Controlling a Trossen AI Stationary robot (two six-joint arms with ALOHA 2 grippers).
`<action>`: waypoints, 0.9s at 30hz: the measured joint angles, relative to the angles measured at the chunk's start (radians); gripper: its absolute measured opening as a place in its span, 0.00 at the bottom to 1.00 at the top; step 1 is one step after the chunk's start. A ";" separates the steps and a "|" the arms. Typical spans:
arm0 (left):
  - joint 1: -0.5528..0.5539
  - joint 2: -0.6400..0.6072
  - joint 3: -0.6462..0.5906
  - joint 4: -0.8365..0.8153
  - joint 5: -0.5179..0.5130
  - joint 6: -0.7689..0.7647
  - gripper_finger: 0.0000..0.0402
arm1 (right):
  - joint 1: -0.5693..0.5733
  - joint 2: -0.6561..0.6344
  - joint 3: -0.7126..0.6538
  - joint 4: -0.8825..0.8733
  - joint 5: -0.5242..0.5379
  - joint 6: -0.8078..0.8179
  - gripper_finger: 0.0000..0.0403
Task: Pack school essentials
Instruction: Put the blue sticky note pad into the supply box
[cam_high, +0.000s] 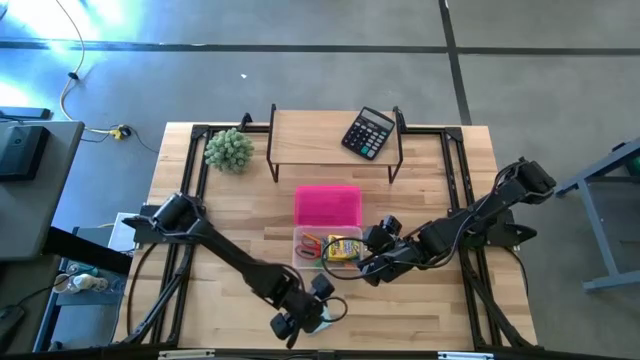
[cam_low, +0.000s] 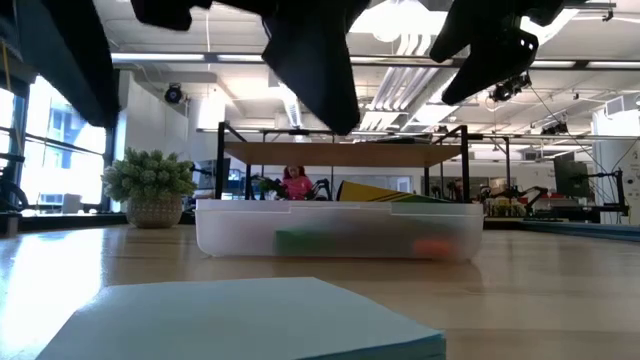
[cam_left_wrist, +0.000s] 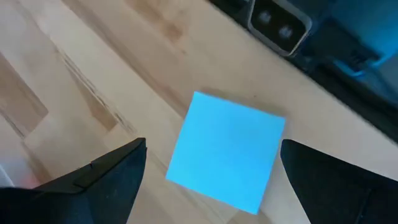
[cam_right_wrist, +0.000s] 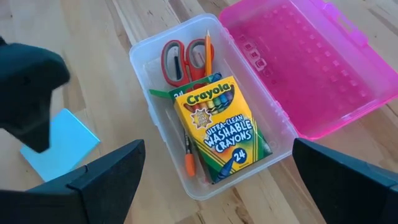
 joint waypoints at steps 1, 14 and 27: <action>0.000 0.004 0.000 -0.002 -0.005 0.000 0.89 | 0.000 0.000 0.000 0.000 0.000 0.001 0.98; -0.007 0.048 -0.001 -0.009 -0.002 -0.045 0.89 | 0.000 0.000 0.000 0.004 0.000 0.009 0.98; -0.011 0.041 -0.001 0.024 0.115 -0.074 0.89 | 0.000 0.000 0.000 0.008 0.000 0.009 0.98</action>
